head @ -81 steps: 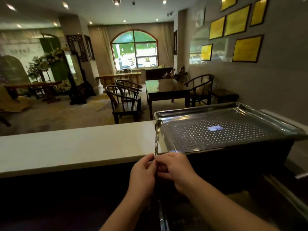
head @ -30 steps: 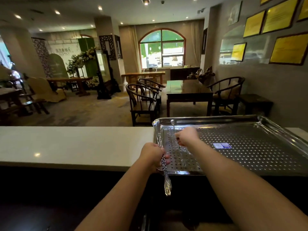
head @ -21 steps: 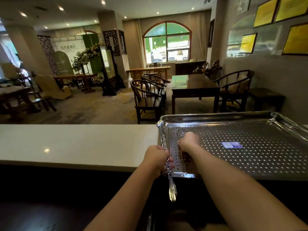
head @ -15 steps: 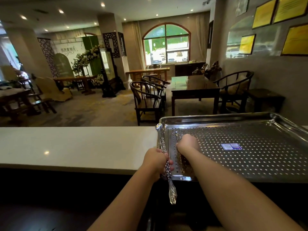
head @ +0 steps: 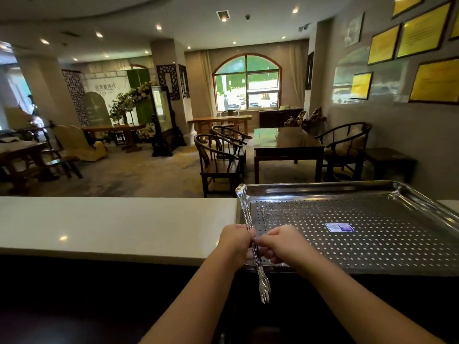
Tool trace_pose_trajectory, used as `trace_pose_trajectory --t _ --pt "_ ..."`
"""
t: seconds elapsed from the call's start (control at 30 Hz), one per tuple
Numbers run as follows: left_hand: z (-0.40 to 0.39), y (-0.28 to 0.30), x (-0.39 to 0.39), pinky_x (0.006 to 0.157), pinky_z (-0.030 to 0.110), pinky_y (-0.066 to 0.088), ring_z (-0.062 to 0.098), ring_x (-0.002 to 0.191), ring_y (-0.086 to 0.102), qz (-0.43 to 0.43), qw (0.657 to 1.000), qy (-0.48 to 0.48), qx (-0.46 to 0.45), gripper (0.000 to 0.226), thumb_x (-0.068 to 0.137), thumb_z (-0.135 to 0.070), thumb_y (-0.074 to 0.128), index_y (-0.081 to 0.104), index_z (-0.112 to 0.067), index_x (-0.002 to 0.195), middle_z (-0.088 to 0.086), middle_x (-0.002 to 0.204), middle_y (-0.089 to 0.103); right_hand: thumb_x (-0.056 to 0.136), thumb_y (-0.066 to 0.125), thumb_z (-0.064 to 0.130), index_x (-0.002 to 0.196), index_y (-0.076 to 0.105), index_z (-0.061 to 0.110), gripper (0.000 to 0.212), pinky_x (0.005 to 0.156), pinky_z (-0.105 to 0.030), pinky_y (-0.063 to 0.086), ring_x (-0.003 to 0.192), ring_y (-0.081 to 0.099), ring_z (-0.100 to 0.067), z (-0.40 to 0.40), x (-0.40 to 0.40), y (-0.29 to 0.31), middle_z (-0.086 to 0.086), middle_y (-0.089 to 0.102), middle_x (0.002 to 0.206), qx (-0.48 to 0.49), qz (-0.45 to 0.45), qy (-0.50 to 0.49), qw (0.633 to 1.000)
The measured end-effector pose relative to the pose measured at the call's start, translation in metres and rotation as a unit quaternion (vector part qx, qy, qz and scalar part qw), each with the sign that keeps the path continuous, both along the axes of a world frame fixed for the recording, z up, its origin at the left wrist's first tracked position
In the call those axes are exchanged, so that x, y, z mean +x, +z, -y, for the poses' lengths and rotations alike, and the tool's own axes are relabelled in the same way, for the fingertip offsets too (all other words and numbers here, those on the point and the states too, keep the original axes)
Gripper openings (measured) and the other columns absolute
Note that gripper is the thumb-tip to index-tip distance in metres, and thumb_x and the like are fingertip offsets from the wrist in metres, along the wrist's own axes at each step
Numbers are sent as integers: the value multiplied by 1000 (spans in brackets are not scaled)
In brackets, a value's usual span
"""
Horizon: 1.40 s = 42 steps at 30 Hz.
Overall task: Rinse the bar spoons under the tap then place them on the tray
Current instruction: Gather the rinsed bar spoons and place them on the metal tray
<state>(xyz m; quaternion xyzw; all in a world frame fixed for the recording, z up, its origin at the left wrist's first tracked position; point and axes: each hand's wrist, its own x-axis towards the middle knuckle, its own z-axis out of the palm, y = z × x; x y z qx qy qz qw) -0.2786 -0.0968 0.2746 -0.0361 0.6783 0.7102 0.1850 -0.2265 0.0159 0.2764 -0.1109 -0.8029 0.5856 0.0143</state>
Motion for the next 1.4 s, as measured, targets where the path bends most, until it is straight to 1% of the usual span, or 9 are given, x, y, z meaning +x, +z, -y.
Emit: trace_pose_trajectory --t 0.13,0.3,0.47,0.57,0.63,0.77,1.07,1.2,1.4 --pt "-6 4 9 31 18 38 17 39 46 -11 999 -25 -22 18 92 2 51 53 -6 76 12 63 46 82 70 9 72 73 8 10 43 -20 43 47 55 -10 -4 16 2 -5 66 58 20 -24 -6 999" --pt "-17 6 20 34 16 33 17 54 46 -3 998 -53 -27 12 92 -4 51 58 -9 84 8 67 53 82 70 6 75 74 5 8 41 -19 42 47 58 -9 -12 28 1 -10 68 62 -54 -19 -18 998" --pt "-23 8 23 46 30 48 26 58 60 1 999 -50 -12 14 92 -8 56 59 -7 77 12 70 58 81 69 5 78 70 -6 11 43 -23 36 46 49 -14 -14 29 -4 -11 60 58 -118 -18 -66 991" --pt "-27 8 24 76 56 57 29 58 63 20 999 -33 29 9 92 -6 57 59 -1 84 18 73 59 78 69 2 69 68 -6 11 38 -21 30 42 43 -13 -15 27 -5 -11 55 53 -176 -27 -102 979" --pt "-29 7 23 76 56 57 29 63 63 18 999 -27 29 8 92 -7 57 60 0 90 19 78 60 77 69 2 64 66 -3 13 35 -18 26 38 39 -10 -16 27 -5 -9 54 49 -176 -30 -112 977" --pt "-29 10 20 48 37 59 29 69 65 13 1000 -18 15 7 93 -9 55 58 -3 90 21 91 62 77 67 2 68 67 -4 11 35 -18 29 36 41 -9 -24 21 -3 -10 56 51 -152 -35 -130 979" --pt "-29 15 16 45 38 58 33 90 62 19 1000 -13 -16 21 94 -5 52 51 1 114 23 113 57 80 65 2 78 67 -6 8 48 -30 38 55 49 -20 -74 -29 0 -12 58 67 32 7 -197 980" --pt "-30 9 16 42 36 55 29 79 59 26 999 -11 -23 23 94 -4 53 49 1 116 23 107 56 83 50 0 87 64 -5 16 48 -26 41 61 55 -24 -87 -43 -15 -13 61 77 113 70 -223 966" --pt "-35 -5 13 42 33 55 31 83 62 26 999 -4 -35 22 93 -6 54 55 3 114 24 110 60 85 51 6 67 54 4 19 51 -25 42 63 56 -25 -82 -52 -33 -9 57 68 187 112 -217 951"
